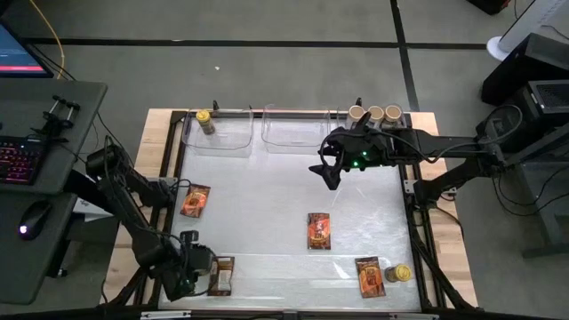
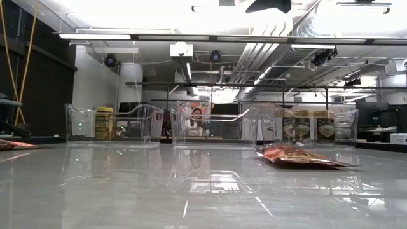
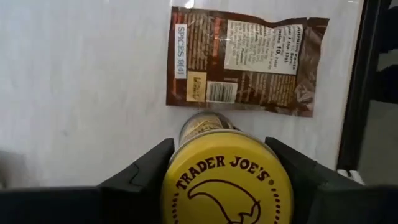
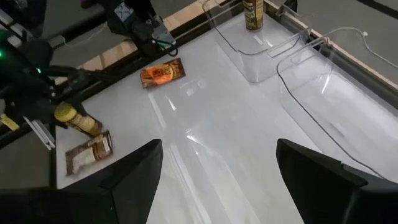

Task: Sort spices by type
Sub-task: Put the left yellow seasoning into the left transparent bin

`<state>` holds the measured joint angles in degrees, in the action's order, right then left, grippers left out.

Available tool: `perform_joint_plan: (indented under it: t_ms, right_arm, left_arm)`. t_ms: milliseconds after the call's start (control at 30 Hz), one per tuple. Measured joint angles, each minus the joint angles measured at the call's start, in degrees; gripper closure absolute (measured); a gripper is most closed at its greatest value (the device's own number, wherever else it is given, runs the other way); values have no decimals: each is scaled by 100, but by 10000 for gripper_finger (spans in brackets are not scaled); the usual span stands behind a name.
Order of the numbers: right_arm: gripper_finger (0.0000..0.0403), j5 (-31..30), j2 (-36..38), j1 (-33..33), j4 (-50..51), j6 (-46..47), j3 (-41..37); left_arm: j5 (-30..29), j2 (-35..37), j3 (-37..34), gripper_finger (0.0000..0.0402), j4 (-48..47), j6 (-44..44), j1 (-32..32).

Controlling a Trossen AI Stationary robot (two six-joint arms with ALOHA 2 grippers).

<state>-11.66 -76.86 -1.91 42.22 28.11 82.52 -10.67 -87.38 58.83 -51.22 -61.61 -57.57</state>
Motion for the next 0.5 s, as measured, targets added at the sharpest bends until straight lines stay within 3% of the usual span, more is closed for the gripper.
perform_joint_plan:
  t_ms: [100,267,400,500]
  right_arm:
    - [96,5,0,0,141,-309,0]
    - [96,8,0,9,446,-917,0]
    - [96,39,0,115,519,-1488,0]
    - [96,40,0,257,464,-1723,0]
  left_arm:
    - [69,306,83,215,-224,-72,381]
    - [-906,1223,790,215,-1148,138,1622]
    - [-2253,1791,1757,215,-2004,463,3168]
    - [-2678,1899,2448,215,-2279,1275,4782]
